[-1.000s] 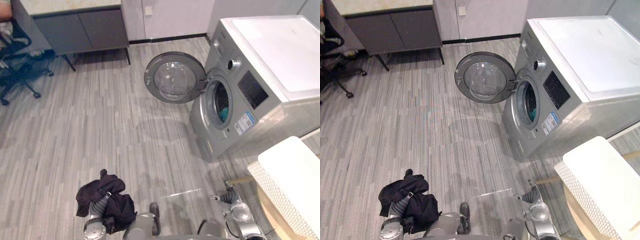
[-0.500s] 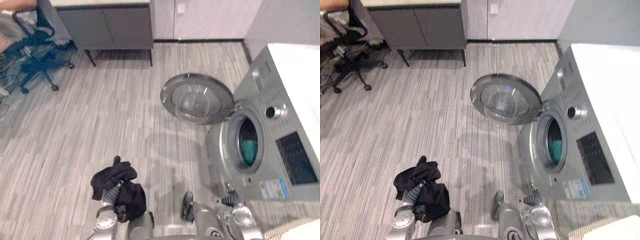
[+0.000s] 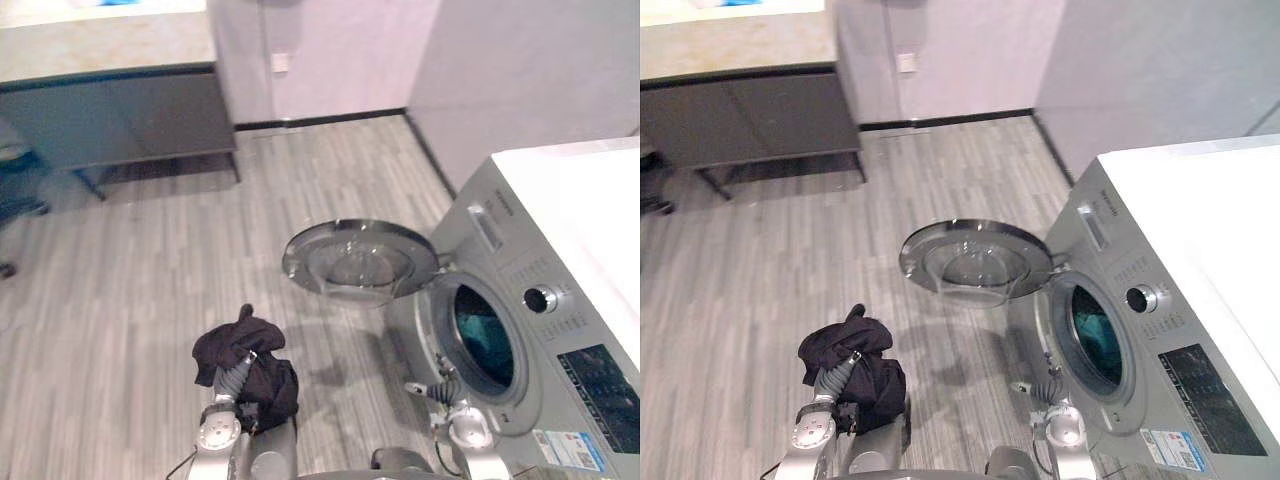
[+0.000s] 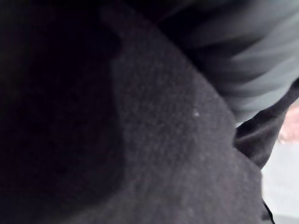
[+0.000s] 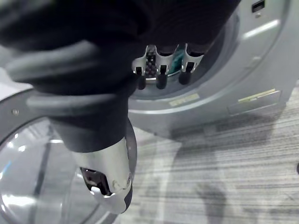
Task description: Pick up the laundry basket with both hands and put the clothes into the washing machine.
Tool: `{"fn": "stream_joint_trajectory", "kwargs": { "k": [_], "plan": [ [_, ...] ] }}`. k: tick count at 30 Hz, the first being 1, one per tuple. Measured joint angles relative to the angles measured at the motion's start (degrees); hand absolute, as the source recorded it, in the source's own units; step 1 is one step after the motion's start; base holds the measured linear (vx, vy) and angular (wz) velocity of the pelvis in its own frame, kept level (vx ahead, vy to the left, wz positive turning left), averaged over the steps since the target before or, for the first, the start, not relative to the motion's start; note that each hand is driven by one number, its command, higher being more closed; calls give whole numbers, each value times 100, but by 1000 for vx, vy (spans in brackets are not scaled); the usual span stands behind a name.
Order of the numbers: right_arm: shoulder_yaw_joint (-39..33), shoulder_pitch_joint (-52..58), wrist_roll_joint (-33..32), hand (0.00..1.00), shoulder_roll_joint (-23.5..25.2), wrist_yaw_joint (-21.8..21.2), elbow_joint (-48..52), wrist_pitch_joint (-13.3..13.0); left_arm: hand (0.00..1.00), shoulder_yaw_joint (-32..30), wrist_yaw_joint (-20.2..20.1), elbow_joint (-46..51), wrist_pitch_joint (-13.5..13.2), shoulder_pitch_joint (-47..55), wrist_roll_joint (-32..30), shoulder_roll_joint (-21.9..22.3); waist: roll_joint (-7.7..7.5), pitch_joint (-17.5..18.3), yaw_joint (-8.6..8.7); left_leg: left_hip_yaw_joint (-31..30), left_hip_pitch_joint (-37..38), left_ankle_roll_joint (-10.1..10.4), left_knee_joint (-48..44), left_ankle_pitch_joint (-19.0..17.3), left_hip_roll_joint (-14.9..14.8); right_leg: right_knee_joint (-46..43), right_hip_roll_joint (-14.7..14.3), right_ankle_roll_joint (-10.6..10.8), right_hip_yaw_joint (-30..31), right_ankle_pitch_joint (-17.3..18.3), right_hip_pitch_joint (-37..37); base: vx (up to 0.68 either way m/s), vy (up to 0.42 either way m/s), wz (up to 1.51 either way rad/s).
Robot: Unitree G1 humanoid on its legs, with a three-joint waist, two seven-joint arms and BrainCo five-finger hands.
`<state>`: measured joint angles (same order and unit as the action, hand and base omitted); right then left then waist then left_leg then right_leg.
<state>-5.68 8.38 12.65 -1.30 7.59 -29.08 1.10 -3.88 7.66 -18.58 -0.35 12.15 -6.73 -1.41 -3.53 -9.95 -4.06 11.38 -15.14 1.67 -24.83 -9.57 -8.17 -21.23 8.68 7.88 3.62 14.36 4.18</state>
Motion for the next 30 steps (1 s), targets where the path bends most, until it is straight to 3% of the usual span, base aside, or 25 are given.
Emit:
{"fn": "stream_joint_trajectory", "kwargs": {
  "k": [1,3,5,6,8,12,14,15,16,17,18,19,20,22,23,24,25,26,30],
  "plan": [
    [-4,-62,40,0,2,1,-34,-14,100,131,-2,1,-5,-71,-21,-82,-44,29,0,393,253,-37,206,-23,-35,-158,141,138,-259,-172,190,107,166,-149],
    [6,-339,47,0,12,-7,-466,-72,100,262,-12,-12,-27,-201,-56,-228,-13,47,12,1135,674,-39,668,-16,-131,-306,388,-54,-1332,-474,530,99,168,-178],
    [23,-650,102,0,-20,-9,-1066,-75,100,351,-23,-222,-84,-366,-71,-387,-9,124,24,1771,947,7,979,7,-176,11,631,-364,-3168,-611,590,76,90,-162],
    [34,-740,116,0,-48,-10,-1225,-74,100,351,-35,-301,-85,-391,-82,-415,-39,176,53,1941,985,25,1015,19,-191,176,638,-428,-3593,-636,578,110,44,-139],
    [77,-1012,157,0,-312,-10,-1781,-58,100,335,-137,-640,-87,-660,-194,-503,182,141,222,1983,1088,55,1064,51,-290,344,509,-704,-4247,-902,526,163,-47,-108],
    [86,-902,156,0,-565,-2,-1897,-56,100,358,-137,-830,-90,-704,-261,-481,354,201,325,2204,1522,64,899,45,-381,592,278,-703,-3619,-902,384,160,-118,-94],
    [114,-843,150,0,-644,8,-1904,-56,100,364,-132,-829,-100,-770,-258,-480,381,198,332,2141,1306,72,-14,39,-654,819,116,-697,-3431,-899,254,117,-148,-77],
    [143,-795,146,0,-723,19,-1904,-56,100,375,-126,-830,-112,-797,-245,-429,500,148,326,1886,1056,53,-1012,53,-1028,1000,-84,-697,-3278,-899,57,81,-82,-72],
    [176,-778,143,0,-814,23,-1912,-55,100,405,-122,-833,-115,-774,-239,-376,644,102,313,1576,899,-47,-1651,148,-1255,1084,-229,-702,-3142,-895,-102,143,1,-111],
    [169,-799,136,0,-877,102,-1907,-55,100,476,-104,-916,-119,-709,-231,-337,675,23,293,914,467,-128,-2518,333,-1348,1213,-345,-748,-2817,-860,-296,146,77,-100],
    [162,-820,135,0,-860,137,-1902,-59,100,531,-105,-956,-119,-702,-230,-335,689,30,296,674,331,-64,-2609,64,-1231,1240,-339,-781,-2679,-817,-297,175,113,-115],
    [75,-887,132,0,-864,197,-1912,-54,100,591,-108,-998,-121,-704,-227,-321,684,4,286,247,110,20,-2475,-331,-920,1241,-290,-770,-2420,-789,-297,127,89,-95],
    [-31,-927,129,0,-847,229,-1916,-55,100,600,-106,-1024,-121,-699,-209,-313,659,-29,276,-38,29,46,-2144,-445,-644,1229,-246,-764,-2207,-786,-298,125,102,-103],
    [-94,-938,94,0,-840,233,-1965,-60,100,601,-99,-1027,-121,-678,-171,-314,649,-65,198,-640,-42,117,-1121,-457,-153,1135,-179,-668,-1805,-767,-298,144,191,-112],
    [-148,-896,93,0,-857,233,-2021,-56,100,601,-89,-1026,-130,-667,-170,-302,713,-57,166,-1098,32,346,-202,-268,81,1025,-180,-485,-1597,-704,-291,166,262,-107],
    [-173,-890,93,0,-923,233,-2023,-56,100,597,-69,-1024,-154,-653,-169,-286,883,-48,166,-1335,113,476,266,83,128,975,-242,-372,-1528,-681,-275,150,281,-86],
    [-186,-905,91,0,-824,229,-2133,-56,100,595,16,-1122,-162,-656,-169,-333,717,-117,186,-1205,271,237,249,95,245,920,-151,-269,-1335,-633,-295,212,267,-54],
    [-172,-853,92,0,-776,228,-2140,-58,100,592,30,-1124,-166,-714,-171,-417,583,-127,214,-1040,277,186,271,-14,370,946,9,-242,-1272,-619,-279,215,238,-39],
    [-173,-901,93,0,-776,231,-2133,-63,100,611,27,-1127,-168,-695,-172,-387,550,-151,227,-767,334,4,190,-174,519,872,226,-139,-1105,-551,-209,163,158,-24]
  ]
}}
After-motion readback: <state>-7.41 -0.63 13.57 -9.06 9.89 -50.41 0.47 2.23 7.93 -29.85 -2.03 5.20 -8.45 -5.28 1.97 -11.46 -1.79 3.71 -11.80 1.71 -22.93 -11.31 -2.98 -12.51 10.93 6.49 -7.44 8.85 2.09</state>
